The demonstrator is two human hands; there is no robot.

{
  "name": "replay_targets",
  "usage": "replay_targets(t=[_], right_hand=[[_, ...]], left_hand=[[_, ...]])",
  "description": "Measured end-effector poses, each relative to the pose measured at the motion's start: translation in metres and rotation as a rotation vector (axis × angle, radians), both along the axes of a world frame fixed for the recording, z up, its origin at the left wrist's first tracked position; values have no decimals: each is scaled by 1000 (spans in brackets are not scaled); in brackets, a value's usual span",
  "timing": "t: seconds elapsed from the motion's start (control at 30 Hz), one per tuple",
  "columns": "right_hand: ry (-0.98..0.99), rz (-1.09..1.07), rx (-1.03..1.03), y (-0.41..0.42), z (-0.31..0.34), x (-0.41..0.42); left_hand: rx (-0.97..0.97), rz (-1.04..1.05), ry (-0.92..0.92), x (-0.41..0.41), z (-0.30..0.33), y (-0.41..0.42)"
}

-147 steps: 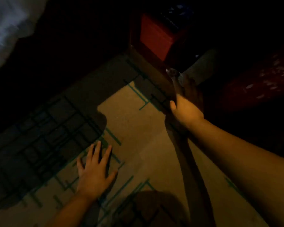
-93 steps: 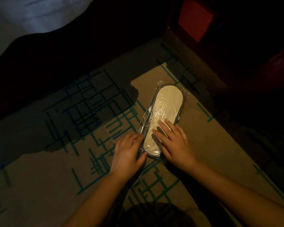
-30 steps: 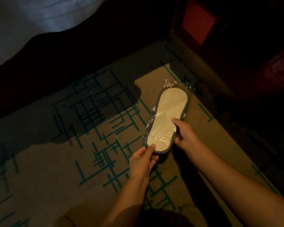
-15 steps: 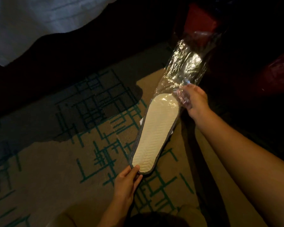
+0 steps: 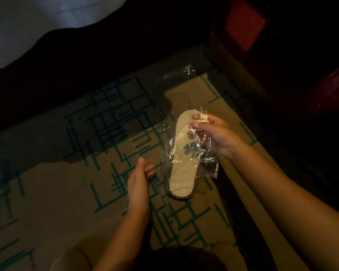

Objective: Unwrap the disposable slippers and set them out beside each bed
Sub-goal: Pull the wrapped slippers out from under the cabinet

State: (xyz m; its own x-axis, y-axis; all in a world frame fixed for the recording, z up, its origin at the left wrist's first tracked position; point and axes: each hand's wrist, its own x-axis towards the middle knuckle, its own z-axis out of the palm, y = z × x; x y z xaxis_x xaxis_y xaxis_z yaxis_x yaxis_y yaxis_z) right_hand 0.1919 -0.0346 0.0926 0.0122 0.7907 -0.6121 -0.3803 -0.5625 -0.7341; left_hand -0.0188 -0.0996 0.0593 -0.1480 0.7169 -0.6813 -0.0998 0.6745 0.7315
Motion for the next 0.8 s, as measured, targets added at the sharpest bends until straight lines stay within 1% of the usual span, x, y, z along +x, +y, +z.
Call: replay_targets(t=[0.03,0.07,0.1,0.13,0.2,0.27,0.3,0.33,0.37,0.43,0.47,0.5,0.57,0.63,0.67,0.7,0.73,0.77,0.8], right_hand=[[9,31,-8,-5,-2,-6],[-4,66,-9,-9,-4,-12],[-37,106,-4,-13,-6,-17],[-77,146,3,-17,-8,-23],[-138,183,-10,-22,-11,-32],[-218,125,-63,-26,-19,-38],[-300,72,-85,-30,-26,-39],[-431,29,-87,-34,-34,-39],[-619,29,-63,-41,-41,-38],[-1043,189,46,-57,-51,-36],[-1196,291,124,-65,-54,-38],[-1283,379,189,-72,-57,-41],[-1345,490,230,-83,-63,-50],[-1353,510,209,-90,-67,-59],[-1366,517,223,-92,-68,-62],[-1393,548,260,-95,-70,-63],[-1432,603,318,-97,-71,-65],[-1474,678,374,-98,-72,-66],[-1512,759,414,-99,-74,-67]], left_hand=[[-13,-48,-119,-1,8,11],[-19,-115,-181,-1,12,20],[-7,-168,-196,-2,15,27],[8,-196,-163,-2,17,32],[35,-192,-27,-8,13,35],[48,-170,87,-19,6,33],[61,-159,141,-27,2,31],[70,-144,200,-38,-4,29],[67,-128,259,-48,-8,27],[30,-104,391,-73,-17,30],[14,-91,458,-85,-21,32],[9,-69,530,-95,-26,36],[30,-26,733,-109,-30,40],[158,-9,968,-109,-24,36],[254,-68,1059,-105,-22,32],[344,-197,1130,-99,-21,27],[393,-376,1173,-92,-24,21],[387,-559,1180,-87,-30,14],[340,-710,1164,-83,-37,9]])
